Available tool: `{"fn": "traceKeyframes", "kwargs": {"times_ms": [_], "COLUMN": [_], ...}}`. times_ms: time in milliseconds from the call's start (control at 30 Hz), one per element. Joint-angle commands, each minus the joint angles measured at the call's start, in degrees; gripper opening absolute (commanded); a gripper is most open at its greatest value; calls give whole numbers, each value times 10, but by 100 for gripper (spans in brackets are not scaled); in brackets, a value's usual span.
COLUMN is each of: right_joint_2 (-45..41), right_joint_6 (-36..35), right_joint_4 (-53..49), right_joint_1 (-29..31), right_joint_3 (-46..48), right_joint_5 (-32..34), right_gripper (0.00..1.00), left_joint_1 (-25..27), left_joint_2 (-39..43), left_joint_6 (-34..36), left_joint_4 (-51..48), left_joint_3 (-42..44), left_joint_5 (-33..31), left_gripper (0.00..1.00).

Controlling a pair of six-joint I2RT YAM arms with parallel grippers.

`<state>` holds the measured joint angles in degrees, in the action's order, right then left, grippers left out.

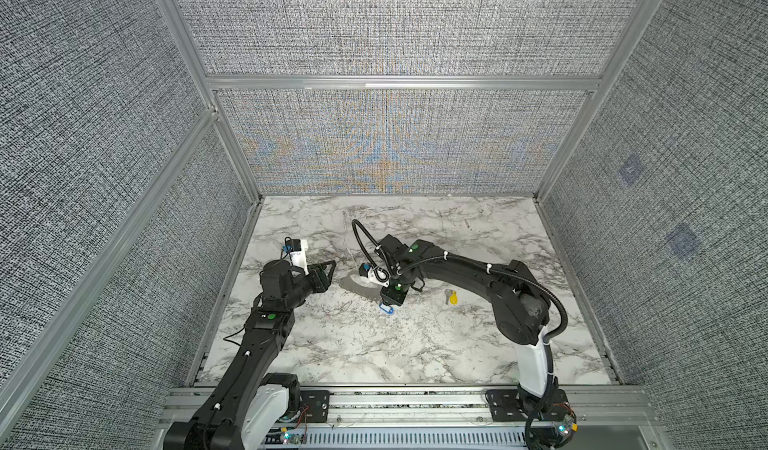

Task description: Remove the keys from the keyring

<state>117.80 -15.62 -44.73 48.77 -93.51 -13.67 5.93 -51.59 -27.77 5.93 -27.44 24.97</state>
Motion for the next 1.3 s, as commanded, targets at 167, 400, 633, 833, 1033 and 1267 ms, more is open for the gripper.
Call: {"fn": "traceKeyframes", "kwargs": {"times_ms": [167,400,633,833,1033,1267], "right_joint_2": [51,83,97,108,105,59], "right_joint_6": [91,100,98,95,86,57], "right_joint_4": [3,-4,-4,-11,-13,-20], "right_joint_1": [-1,3,9,11,13,14], "right_joint_3": [-67,-94,-97,-102,-102,-91], "right_joint_5": [14,20,21,23,26,32], "right_gripper": [29,30,30,25,8,0], "left_joint_1": [-31,-43,-46,-49,-51,-52], "left_joint_2": [31,33,33,32,33,40], "left_joint_6": [20,18,18,18,19,23], "left_joint_4": [-26,-21,-18,-18,-20,-19], "left_joint_3": [-8,6,12,15,16,9], "left_joint_5": [-9,0,3,4,4,12], "left_gripper": [41,41,41,41,42,41]}}
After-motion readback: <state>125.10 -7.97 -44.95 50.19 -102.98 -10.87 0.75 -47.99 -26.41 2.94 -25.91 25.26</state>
